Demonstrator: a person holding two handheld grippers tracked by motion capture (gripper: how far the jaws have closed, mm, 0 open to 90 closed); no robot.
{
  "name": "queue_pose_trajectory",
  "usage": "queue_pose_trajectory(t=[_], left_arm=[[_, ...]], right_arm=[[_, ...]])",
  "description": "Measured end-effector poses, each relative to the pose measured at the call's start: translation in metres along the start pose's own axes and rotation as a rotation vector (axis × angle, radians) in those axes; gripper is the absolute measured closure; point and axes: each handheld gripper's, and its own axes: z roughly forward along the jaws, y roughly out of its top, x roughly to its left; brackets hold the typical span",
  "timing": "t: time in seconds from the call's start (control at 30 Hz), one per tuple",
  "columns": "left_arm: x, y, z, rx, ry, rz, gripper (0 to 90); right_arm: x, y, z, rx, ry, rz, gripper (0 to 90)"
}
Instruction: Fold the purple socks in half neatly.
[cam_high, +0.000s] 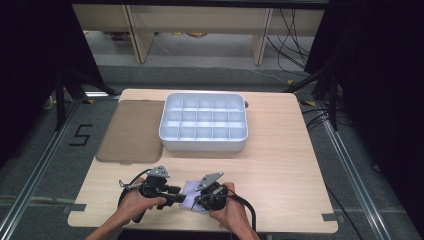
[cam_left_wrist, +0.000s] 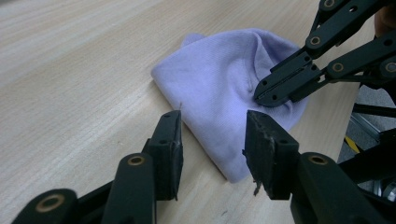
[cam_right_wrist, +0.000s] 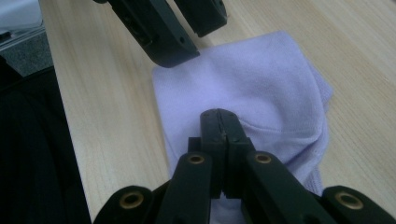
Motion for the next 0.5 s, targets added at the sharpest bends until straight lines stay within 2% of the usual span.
queue_pose_trajectory(t=[0.03, 0.17, 0.3, 0.4, 0.47, 0.5], left_arm=[[-0.001, 0.0, 0.001, 0.0, 0.003, 0.001, 57.4], [-0.002, -0.002, 0.008, 0.019, 0.008, 0.011, 60.9], [-0.002, -0.002, 0.011, 0.017, 0.017, 0.016, 65.1], [-0.004, -0.004, 0.013, 0.003, 0.029, 0.028, 76.2], [-0.005, -0.003, 0.012, 0.004, 0.029, 0.035, 80.1], [-0.005, -0.001, 0.009, 0.008, 0.05, 0.073, 81.8]], right_arm=[[-0.001, 0.0, 0.001, -0.014, 0.008, -0.015, 90.0], [0.0, 0.0, 0.0, -0.014, 0.01, -0.02, 90.0], [-0.001, 0.0, 0.0, -0.017, 0.008, -0.021, 90.0], [0.0, 0.0, 0.0, -0.019, 0.01, -0.023, 90.0], [0.0, 0.0, 0.0, -0.021, 0.006, -0.022, 90.0], [0.0, -0.001, 0.0, -0.026, 0.004, -0.015, 90.0]])
